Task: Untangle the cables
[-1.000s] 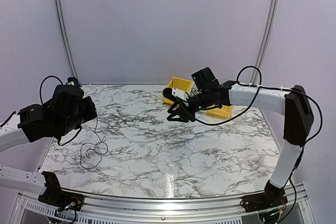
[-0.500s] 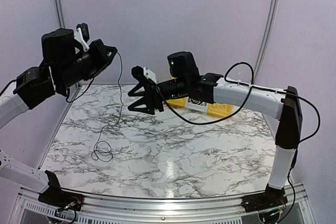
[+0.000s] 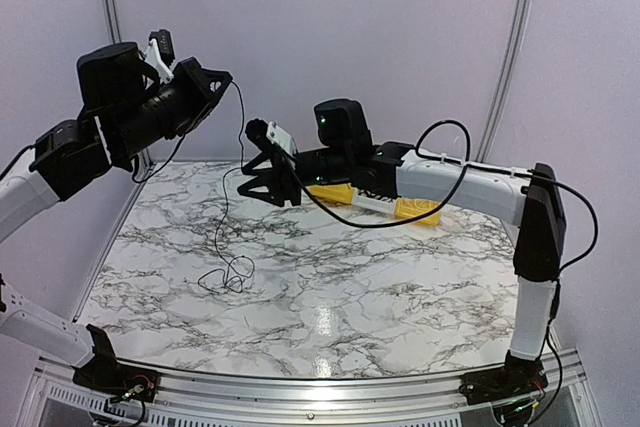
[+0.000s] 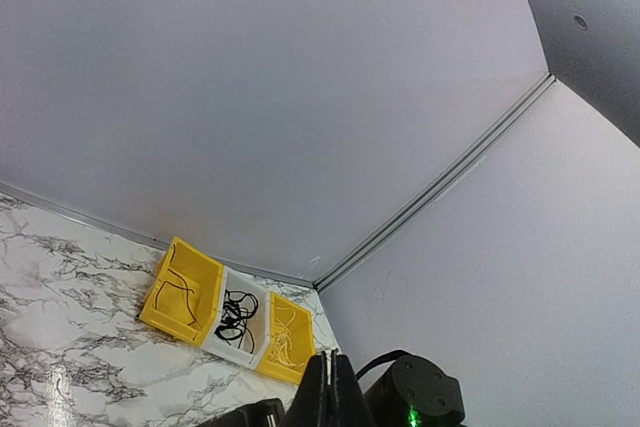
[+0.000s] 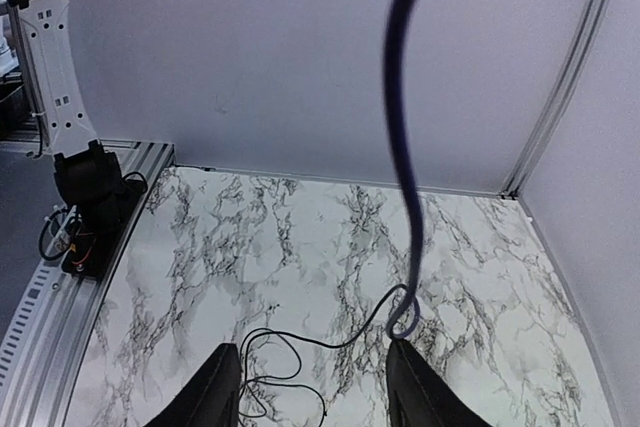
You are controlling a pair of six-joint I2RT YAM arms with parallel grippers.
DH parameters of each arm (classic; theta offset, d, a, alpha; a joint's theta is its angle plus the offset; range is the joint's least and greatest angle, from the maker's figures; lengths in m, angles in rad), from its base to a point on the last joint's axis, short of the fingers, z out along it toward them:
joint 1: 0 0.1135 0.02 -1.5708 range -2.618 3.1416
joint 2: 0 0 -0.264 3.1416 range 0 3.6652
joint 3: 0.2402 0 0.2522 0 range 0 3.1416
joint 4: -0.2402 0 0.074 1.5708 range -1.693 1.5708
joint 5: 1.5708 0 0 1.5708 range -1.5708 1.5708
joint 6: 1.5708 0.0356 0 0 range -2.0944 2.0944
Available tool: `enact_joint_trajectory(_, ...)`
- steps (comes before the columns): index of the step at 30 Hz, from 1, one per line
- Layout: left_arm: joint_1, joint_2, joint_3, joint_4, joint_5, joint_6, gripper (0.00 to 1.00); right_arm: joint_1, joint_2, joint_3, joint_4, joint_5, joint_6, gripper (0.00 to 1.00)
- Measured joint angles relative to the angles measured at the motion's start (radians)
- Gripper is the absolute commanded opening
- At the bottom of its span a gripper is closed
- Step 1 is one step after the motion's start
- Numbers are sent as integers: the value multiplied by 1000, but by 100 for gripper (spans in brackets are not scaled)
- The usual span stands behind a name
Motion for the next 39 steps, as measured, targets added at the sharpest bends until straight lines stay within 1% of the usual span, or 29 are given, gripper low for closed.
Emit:
enact_joint_trajectory(2, 0, 0, 0, 6, 2, 0, 0, 0, 17, 21, 13, 26, 10, 49)
enact_joint_trajectory(5, 0, 0, 0, 13, 2, 0, 0, 0, 30, 32, 23, 57, 19, 43)
enact_joint_trajectory(10, 0, 0, 0, 19, 2, 0, 0, -1, 36, 32, 33, 109, 51, 42)
enact_joint_trajectory(12, 0, 0, 0, 20, 1, 0, 0, -3, 36, 32, 37, 125, 68, 39)
enact_joint_trajectory(14, 0, 0, 0, 22, -3, 1, 0, -5, 36, 32, 47, 137, 89, 32)
enact_joint_trajectory(17, 0, 0, 0, 24, -6, 1, 0, -13, 35, 32, 79, 144, 120, 0)
enact_joint_trajectory(21, 0, 0, 0, 24, -10, 1, 0, -32, 32, 32, 107, 151, 148, 0)
enact_joint_trajectory(22, 0, 0, 0, 25, -11, 2, 3, -39, 31, 32, 112, 152, 153, 0)
enact_joint_trajectory(23, 0, 0, -1, 25, -14, 4, 21, -43, 31, 32, 113, 153, 156, 0)
enact_joint_trajectory(24, 0, 0, -2, 26, -17, 6, 35, -50, 31, 32, 117, 153, 160, 0)
enact_joint_trajectory(25, 0, -2, -6, 27, -20, 12, 46, -58, 31, 32, 121, 153, 164, 0)
enact_joint_trajectory(27, 0, -12, -30, 34, -34, 16, 62, -77, 29, 35, 121, 153, 166, 0)
enact_joint_trajectory(28, 0, -26, -55, 35, -45, 17, 66, -89, 29, 42, 119, 153, 166, 0)
enact_joint_trajectory(32, 0, -117, -229, 40, -110, 8, 70, -150, 29, 126, 109, 155, 155, 0)
enact_joint_trajectory(39, 0, -298, -586, 5, -204, -58, 71, -218, 26, 346, 112, 180, 111, 0)
